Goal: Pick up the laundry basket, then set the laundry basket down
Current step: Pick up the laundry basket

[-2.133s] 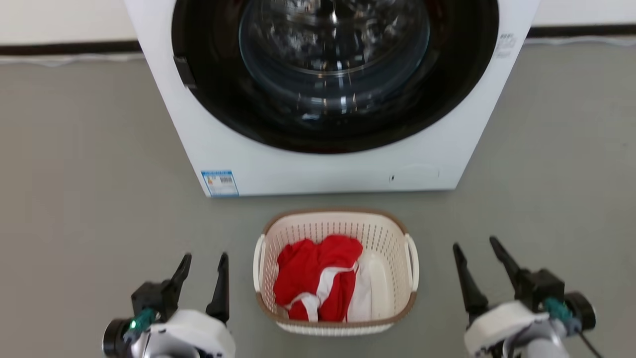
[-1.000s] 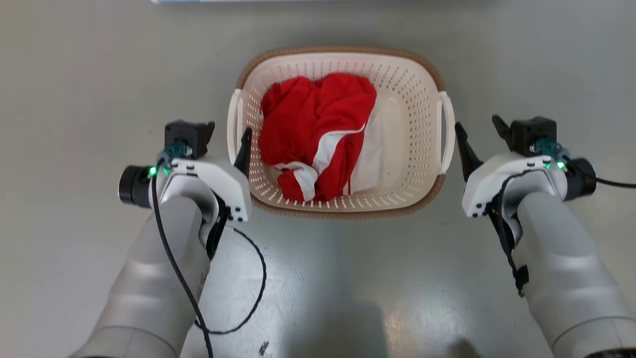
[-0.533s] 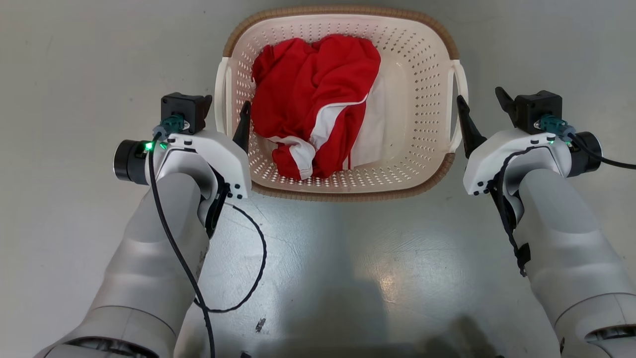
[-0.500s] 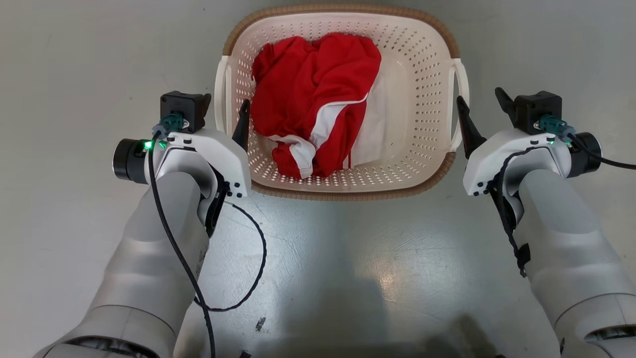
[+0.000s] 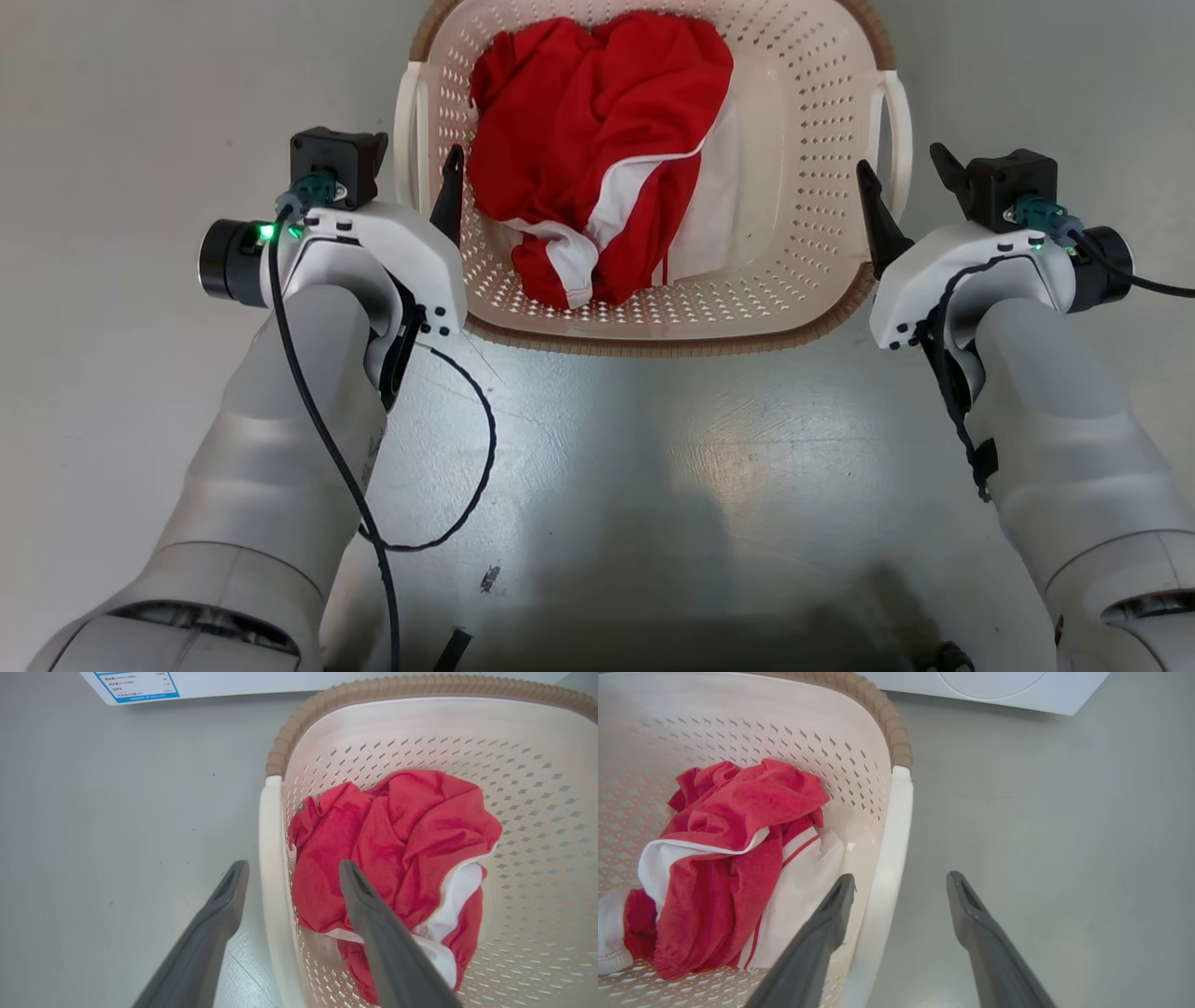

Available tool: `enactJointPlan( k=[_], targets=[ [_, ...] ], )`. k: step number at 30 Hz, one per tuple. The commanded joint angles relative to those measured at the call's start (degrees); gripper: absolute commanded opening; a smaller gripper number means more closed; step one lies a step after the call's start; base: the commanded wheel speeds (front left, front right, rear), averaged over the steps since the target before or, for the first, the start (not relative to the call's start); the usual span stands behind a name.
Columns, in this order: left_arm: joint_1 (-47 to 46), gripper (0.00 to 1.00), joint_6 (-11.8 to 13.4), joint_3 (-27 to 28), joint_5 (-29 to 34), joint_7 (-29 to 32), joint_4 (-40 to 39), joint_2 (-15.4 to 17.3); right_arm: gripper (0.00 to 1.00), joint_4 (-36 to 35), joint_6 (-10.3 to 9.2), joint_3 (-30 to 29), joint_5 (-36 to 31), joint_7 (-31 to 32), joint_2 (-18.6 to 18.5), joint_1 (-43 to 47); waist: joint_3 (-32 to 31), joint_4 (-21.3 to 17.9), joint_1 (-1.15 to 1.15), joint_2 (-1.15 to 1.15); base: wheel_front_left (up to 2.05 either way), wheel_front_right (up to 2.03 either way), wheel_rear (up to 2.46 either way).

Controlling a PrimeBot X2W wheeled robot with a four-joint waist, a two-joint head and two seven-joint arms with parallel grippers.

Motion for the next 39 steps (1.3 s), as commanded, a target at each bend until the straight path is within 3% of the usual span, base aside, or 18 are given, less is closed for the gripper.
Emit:
enactJointPlan(
  k=[1, 33, 34, 35, 39],
  targets=[
    [-0.16, 1.0, 0.55, 0.6, 0.22, -0.34, -0.05, 1.53, 1.0, -0.03, 0.35, 1.11, 0.48, -0.75, 0.87, 0.22, 0.76, 0.15, 0.0, 0.0, 0.0, 0.0, 0.0],
    [-8.36, 1.0, -0.67, -4.4, -2.01, 3.45, 7.8, 1.05, 1.0, 6.41, 0.35, 8.17, 8.27, 2.17, 0.87, -7.08, 4.02, 0.3, 0.0, 0.0, 0.0, 0.0, 0.0],
    [-8.39, 0.64, -0.71, -4.42, -2.3, 3.42, 7.83, 1.05, 0.71, 6.43, 0.35, 8.21, 8.34, 2.03, 0.87, -7.13, 4.0, 0.29, 0.0, 0.0, 0.0, 0.0, 0.0],
    [-8.42, 0.0, -0.81, -4.54, -2.53, 3.34, 7.81, 1.05, 0.0, 6.5, 0.35, 8.29, 8.53, 2.04, 0.87, -7.1, 3.97, 0.3, 0.0, 0.0, 0.0, 0.0, 0.0],
    [-8.67, 0.0, -0.14, -5.34, -2.82, 2.27, 7.55, 1.05, 0.0, 6.86, 0.35, 8.81, 9.53, 3.13, 0.87, -6.73, 3.83, 0.22, 0.0, 0.0, 0.0, 0.0, 0.0]
  ],
)
